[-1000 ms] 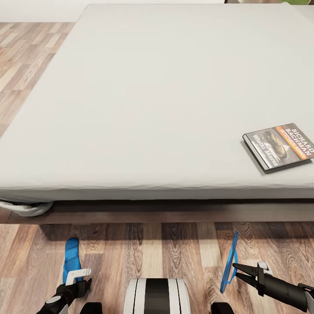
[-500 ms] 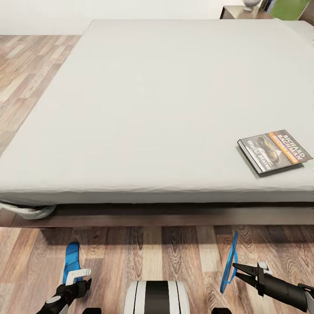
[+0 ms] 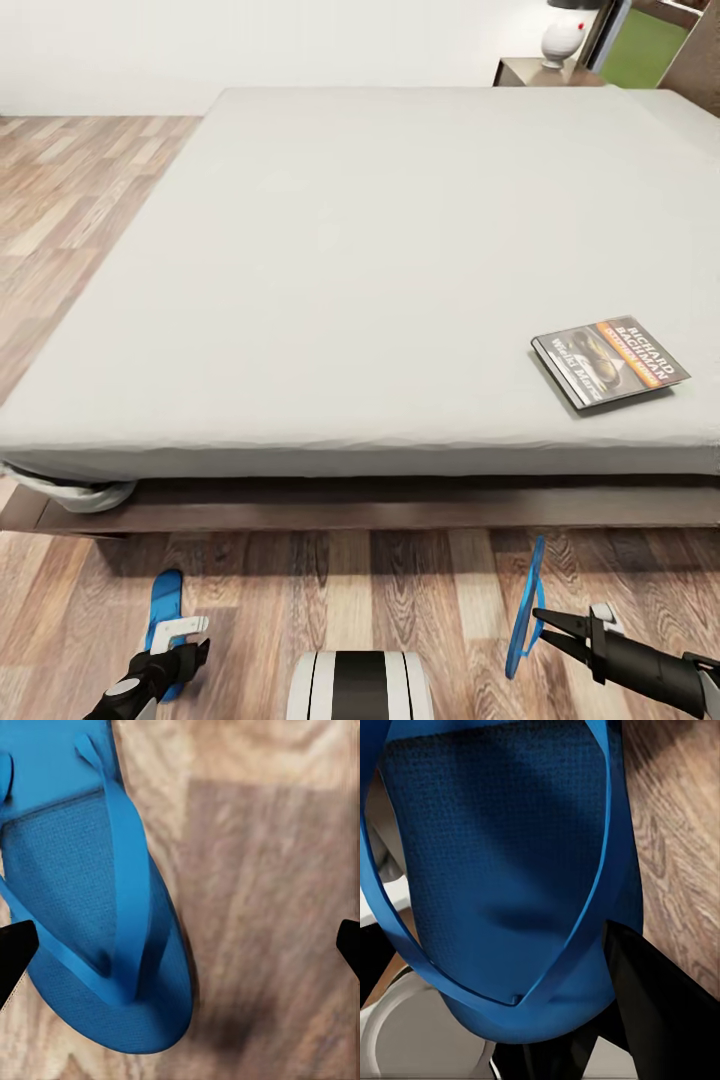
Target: In the bedroom, move the book from the bed onto either nightstand, and place the two sandals side by side next to the bed.
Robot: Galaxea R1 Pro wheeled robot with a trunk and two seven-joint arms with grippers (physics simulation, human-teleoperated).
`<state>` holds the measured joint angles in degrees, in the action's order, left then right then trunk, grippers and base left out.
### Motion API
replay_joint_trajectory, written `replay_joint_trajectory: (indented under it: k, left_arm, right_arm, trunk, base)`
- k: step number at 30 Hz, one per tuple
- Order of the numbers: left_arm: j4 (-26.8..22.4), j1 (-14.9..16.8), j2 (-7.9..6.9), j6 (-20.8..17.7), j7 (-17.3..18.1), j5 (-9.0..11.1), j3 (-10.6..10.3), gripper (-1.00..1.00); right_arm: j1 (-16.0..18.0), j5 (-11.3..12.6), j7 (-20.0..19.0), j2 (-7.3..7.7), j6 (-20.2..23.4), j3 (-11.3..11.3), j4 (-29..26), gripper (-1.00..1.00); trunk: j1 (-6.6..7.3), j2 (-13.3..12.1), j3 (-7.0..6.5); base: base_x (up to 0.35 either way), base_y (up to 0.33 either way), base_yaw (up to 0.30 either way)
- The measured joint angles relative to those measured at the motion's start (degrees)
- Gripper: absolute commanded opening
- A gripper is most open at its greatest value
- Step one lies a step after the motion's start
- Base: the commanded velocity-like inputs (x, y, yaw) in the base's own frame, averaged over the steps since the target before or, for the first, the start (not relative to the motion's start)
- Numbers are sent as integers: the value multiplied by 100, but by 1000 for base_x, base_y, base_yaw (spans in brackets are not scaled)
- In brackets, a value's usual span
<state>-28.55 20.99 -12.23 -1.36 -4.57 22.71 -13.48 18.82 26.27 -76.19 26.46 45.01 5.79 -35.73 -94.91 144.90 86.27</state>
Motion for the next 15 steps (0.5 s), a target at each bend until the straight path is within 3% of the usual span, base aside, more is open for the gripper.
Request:
replay_joint_trajectory:
  k: [15]
  left_arm:
    - [1, 1, 0, 1, 20, -6, -2, 100]
  right_arm:
    - [-1, 9, 3, -2, 5, -23, 319, -100]
  trunk:
    - [39, -20, -333]
  base:
    - [0, 0, 0]
